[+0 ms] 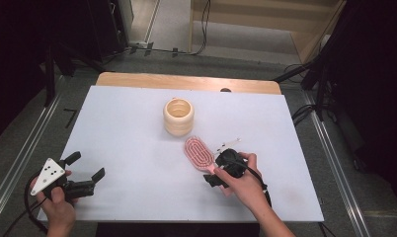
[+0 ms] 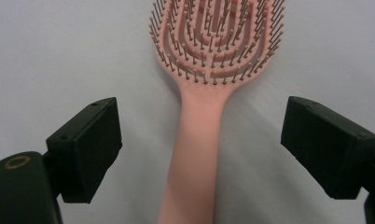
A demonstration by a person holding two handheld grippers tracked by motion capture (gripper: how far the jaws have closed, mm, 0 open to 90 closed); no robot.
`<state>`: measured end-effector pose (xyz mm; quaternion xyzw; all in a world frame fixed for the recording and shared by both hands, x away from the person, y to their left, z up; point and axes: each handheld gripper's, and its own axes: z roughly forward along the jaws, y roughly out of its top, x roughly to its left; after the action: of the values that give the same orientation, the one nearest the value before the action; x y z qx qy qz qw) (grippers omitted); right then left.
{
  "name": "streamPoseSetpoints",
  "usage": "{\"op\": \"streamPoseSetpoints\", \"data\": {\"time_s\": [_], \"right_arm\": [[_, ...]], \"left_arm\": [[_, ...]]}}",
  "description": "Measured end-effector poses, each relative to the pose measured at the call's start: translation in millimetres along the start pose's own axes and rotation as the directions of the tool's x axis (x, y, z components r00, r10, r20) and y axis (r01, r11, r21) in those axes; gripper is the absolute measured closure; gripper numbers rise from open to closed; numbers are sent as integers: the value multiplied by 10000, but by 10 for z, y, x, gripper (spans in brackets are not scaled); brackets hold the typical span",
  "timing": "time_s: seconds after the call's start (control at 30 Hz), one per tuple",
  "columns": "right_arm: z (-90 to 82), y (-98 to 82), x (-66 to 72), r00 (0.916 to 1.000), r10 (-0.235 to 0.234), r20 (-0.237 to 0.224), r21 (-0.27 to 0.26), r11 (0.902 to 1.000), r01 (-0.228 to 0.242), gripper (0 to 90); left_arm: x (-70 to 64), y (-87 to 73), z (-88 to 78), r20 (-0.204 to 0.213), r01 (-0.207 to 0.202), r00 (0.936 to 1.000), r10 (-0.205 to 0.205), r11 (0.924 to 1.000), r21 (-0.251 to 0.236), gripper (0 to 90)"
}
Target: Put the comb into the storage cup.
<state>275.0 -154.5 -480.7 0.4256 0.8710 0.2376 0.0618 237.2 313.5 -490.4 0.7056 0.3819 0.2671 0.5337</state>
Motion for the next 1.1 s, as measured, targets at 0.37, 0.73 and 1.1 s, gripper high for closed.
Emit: {"op": "streamPoseSetpoints", "data": {"time_s": [0.37, 0.73, 1.1], "right_arm": [[69, 27, 29, 9991, 416, 22, 374, 9984, -417, 281], [124, 66, 50, 9978, 647, 130, 646, 9958, -654, 441], [143, 84, 65, 9959, 600, 674, 635, 9959, -643, 600]], "left_arm": [[0, 0, 0, 4, 6, 10000, -6, 10000, -1, 0], [2, 0, -1, -10, -16, 10000, 16, 10000, 23, 0], [1, 0, 0, 1, -11, 10000, 11, 10000, 23, 0]]}}
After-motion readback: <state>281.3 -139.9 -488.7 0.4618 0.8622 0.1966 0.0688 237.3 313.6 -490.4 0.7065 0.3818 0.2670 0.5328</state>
